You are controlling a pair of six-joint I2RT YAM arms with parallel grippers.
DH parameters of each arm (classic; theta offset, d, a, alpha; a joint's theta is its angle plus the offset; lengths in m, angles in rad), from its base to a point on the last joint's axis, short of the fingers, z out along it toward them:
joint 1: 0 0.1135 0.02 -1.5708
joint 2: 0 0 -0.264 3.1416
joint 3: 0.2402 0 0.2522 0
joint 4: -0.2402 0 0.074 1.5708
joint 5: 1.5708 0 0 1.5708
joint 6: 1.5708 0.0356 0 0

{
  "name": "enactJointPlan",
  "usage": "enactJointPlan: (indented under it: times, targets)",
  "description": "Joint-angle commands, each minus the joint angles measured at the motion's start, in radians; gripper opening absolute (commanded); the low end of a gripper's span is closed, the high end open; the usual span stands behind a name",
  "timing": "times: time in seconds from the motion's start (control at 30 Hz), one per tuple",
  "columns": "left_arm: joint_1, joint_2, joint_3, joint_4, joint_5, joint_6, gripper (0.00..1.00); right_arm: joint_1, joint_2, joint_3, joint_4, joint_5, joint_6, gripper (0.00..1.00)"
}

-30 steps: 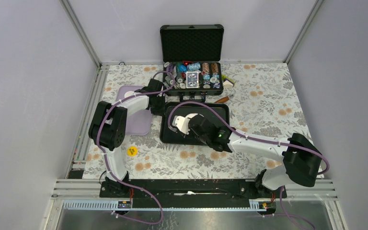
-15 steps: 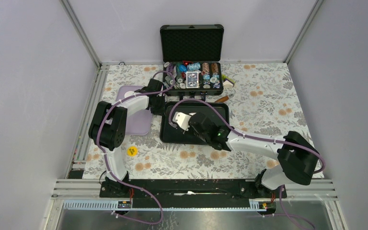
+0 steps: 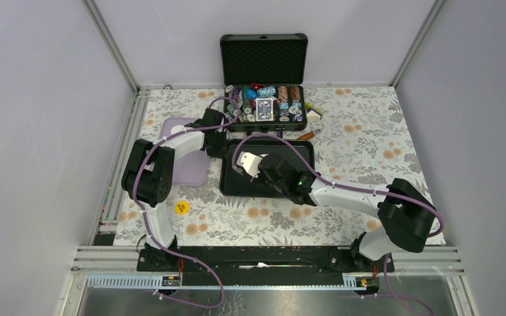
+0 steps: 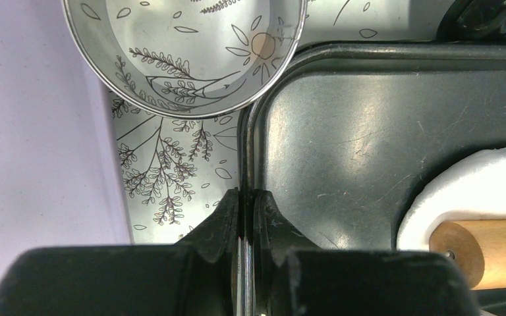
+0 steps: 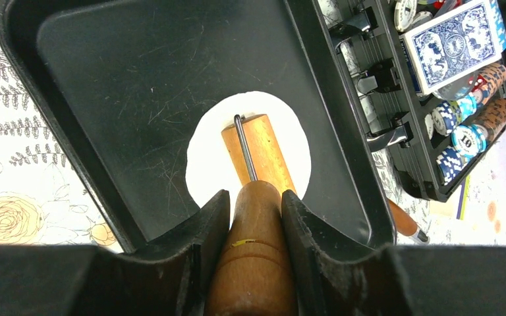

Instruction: Roll out the dumpling wrappers from the dough

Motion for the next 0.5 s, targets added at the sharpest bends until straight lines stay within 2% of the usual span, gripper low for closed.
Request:
enactJointPlan:
  times: [0.0, 0.2, 0.47]
  targets:
    - [0.000, 0.003, -0.039, -0.044, -0.087, 0.025, 0.00, -0.027, 0.084, -0.051, -0.295, -0.263, 0.103, 0.00]
    - [0.000, 0.003, -0.039, -0.045, -0.089, 0.025, 0.00, -0.027, 0.071, -0.032, -0.383, -0.408, 0.150, 0.00]
    - [0.000, 0.002, -0.041, -0.044, -0.089, 0.025, 0.00, -0.027, 0.081, -0.025, -0.443, -0.484, 0.155, 0.00]
